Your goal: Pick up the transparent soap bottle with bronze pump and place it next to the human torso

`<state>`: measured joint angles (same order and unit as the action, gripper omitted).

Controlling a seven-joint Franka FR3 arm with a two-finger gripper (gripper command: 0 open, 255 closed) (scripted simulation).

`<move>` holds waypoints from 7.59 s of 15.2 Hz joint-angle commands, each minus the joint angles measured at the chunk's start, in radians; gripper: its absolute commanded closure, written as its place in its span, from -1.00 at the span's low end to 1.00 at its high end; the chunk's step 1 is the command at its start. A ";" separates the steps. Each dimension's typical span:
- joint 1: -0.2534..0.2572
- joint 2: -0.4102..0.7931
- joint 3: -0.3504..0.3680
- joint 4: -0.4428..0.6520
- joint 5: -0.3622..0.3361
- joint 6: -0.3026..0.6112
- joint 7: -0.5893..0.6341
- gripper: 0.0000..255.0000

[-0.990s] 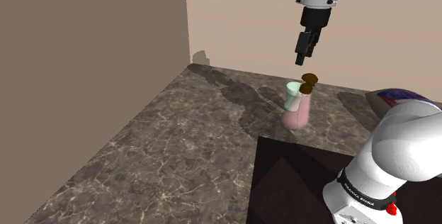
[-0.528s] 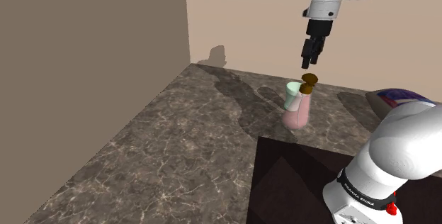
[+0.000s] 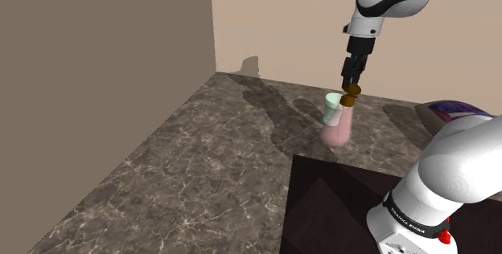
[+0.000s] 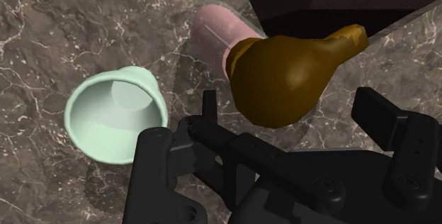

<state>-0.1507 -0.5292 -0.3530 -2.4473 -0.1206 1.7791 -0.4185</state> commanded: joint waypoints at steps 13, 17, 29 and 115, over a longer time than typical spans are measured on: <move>-0.001 0.001 -0.003 -0.021 -0.002 0.022 -0.001 1.00; -0.001 0.001 -0.003 -0.021 -0.002 0.022 -0.001 1.00; 0.004 -0.021 0.018 0.110 0.009 -0.131 0.006 1.00; -0.333 0.709 -0.550 1.288 0.169 -0.651 -0.962 1.00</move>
<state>-0.4507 0.1410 -0.8869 -1.1792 0.0210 1.1203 -1.3379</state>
